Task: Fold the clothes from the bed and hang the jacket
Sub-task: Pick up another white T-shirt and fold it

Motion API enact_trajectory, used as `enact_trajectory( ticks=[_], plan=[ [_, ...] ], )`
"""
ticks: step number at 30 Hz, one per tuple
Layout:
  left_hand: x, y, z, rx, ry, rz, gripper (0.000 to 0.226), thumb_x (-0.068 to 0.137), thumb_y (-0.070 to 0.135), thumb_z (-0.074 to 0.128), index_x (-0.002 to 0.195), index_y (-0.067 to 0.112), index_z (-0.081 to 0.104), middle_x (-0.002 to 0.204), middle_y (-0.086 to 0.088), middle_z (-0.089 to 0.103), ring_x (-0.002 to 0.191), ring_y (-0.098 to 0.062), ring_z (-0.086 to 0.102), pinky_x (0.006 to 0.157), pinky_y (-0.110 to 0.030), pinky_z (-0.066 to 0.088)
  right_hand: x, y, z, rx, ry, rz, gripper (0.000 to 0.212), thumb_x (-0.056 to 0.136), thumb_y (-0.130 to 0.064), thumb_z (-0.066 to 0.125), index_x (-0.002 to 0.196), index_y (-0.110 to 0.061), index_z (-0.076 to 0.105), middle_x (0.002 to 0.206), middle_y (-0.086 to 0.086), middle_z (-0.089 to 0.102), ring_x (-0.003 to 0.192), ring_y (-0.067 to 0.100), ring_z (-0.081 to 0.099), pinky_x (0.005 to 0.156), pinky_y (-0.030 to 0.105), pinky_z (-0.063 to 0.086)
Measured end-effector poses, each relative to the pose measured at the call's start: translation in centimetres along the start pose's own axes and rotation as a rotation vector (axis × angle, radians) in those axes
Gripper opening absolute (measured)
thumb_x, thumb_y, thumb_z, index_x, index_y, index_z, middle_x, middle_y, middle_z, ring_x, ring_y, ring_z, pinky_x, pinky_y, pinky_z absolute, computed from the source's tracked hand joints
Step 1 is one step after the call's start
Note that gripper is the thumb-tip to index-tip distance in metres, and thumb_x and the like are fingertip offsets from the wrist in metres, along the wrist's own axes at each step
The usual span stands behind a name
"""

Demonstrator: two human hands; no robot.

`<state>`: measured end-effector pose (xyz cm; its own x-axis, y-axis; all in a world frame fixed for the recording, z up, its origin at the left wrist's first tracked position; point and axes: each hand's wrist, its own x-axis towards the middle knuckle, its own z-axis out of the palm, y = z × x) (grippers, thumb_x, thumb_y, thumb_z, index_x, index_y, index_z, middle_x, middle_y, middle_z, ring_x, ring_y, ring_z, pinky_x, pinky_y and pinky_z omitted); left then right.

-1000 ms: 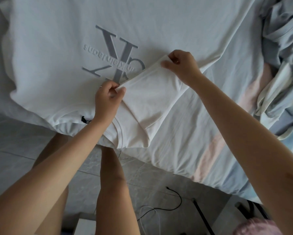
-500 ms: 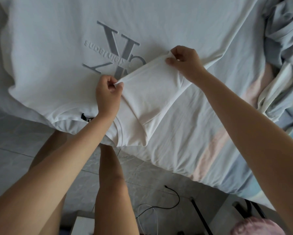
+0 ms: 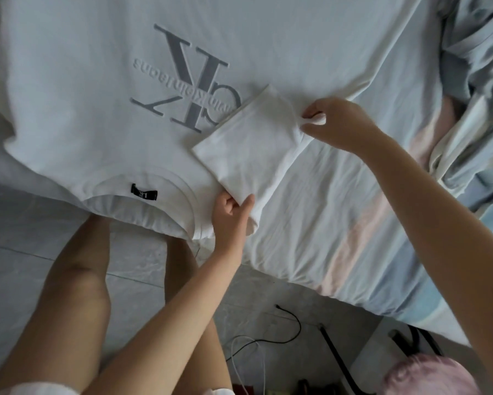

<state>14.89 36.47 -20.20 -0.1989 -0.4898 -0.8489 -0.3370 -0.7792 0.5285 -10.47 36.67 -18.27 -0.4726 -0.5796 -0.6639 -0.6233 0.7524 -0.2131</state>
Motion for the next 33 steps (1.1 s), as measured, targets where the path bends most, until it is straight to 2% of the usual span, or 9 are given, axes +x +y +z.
enact_trajectory(
  ticks=[3,6,9,16,18,20,24,30,33],
  plan=[
    [-0.4,-0.9,0.2,0.048,-0.060,-0.005,0.012,0.088,0.007,0.064,0.089,0.008,0.052,0.072,0.004,0.056,0.056,0.002,0.052,0.055,-0.013,0.043,-0.3,1.0,0.4,0.191,-0.090,0.012,0.037,0.088,-0.023,0.065,0.123,-0.014,0.059,0.117,0.001,0.061,0.095,0.014,0.056,0.084,0.023,0.039],
    [-0.6,-1.8,0.6,0.042,-0.077,-0.031,0.015,0.088,0.004,0.063,0.093,0.009,0.050,0.068,0.008,0.057,0.052,0.001,0.051,0.051,-0.017,0.043,-0.4,2.0,1.0,0.396,-0.118,0.056,0.024,0.088,-0.023,0.065,0.108,-0.010,0.065,0.092,0.006,0.059,0.064,0.012,0.049,0.065,0.027,0.043],
    [-1.0,-2.9,1.0,0.090,-0.112,-0.037,0.016,0.087,0.004,0.063,0.099,0.008,0.053,0.070,0.012,0.060,0.061,0.005,0.057,0.059,-0.017,0.047,-0.6,3.8,1.6,0.325,-0.082,0.057,0.016,0.086,-0.029,0.067,0.091,-0.014,0.066,0.085,0.004,0.058,0.072,0.012,0.051,0.073,0.028,0.041],
    [-0.6,-4.6,1.3,0.276,-0.163,-0.084,0.012,0.081,0.012,0.065,0.071,0.016,0.061,0.065,0.004,0.064,0.067,-0.011,0.060,0.074,-0.042,0.053,-1.3,5.3,3.1,0.424,0.019,0.100,0.020,0.087,-0.026,0.067,0.092,-0.007,0.067,0.078,-0.003,0.054,0.074,0.009,0.047,0.070,0.021,0.037],
    [-0.3,-3.8,1.2,0.365,-0.102,0.001,0.005,0.082,0.015,0.065,0.081,0.015,0.061,0.077,0.000,0.068,0.075,-0.015,0.065,0.078,-0.046,0.055,-1.0,4.9,3.0,0.374,0.020,0.127,0.024,0.087,-0.029,0.065,0.095,-0.006,0.067,0.082,0.000,0.055,0.075,0.011,0.048,0.069,0.023,0.037],
    [0.1,-2.3,0.9,0.425,0.032,0.185,0.028,0.083,0.016,0.068,0.106,0.012,0.054,0.100,-0.001,0.065,0.087,-0.014,0.064,0.078,-0.037,0.056,-0.9,4.0,2.5,0.132,0.081,0.120,0.026,0.086,-0.034,0.064,0.101,-0.013,0.065,0.092,0.001,0.060,0.087,0.017,0.054,0.076,0.027,0.041],
    [2.5,1.3,-0.7,0.568,0.144,0.581,0.056,0.082,0.019,0.072,0.130,0.015,0.043,0.129,-0.002,0.044,0.100,-0.006,0.052,0.069,-0.015,0.049,-0.5,0.8,2.0,0.138,0.175,-0.303,0.051,0.085,-0.015,0.065,0.133,-0.022,0.048,0.127,0.002,0.051,0.111,0.013,0.052,0.091,0.028,0.041],
    [5.1,2.6,-1.9,0.714,0.095,0.598,0.017,0.083,0.025,0.070,0.085,0.013,0.058,0.110,0.002,0.047,0.075,-0.003,0.048,0.065,-0.003,0.036,2.0,-0.3,2.1,0.103,0.122,-0.332,0.020,0.085,-0.011,0.065,0.105,-0.009,0.065,0.113,0.010,0.054,0.093,0.024,0.057,0.084,0.037,0.045],
    [5.5,2.5,-2.3,0.682,0.154,0.607,0.014,0.087,0.023,0.065,0.082,0.014,0.056,0.091,0.003,0.054,0.075,-0.005,0.048,0.068,-0.018,0.043,2.5,0.0,2.5,0.196,0.133,-0.267,0.018,0.082,-0.009,0.066,0.099,-0.004,0.065,0.098,0.012,0.053,0.078,0.017,0.052,0.077,0.029,0.043]
  ],
)
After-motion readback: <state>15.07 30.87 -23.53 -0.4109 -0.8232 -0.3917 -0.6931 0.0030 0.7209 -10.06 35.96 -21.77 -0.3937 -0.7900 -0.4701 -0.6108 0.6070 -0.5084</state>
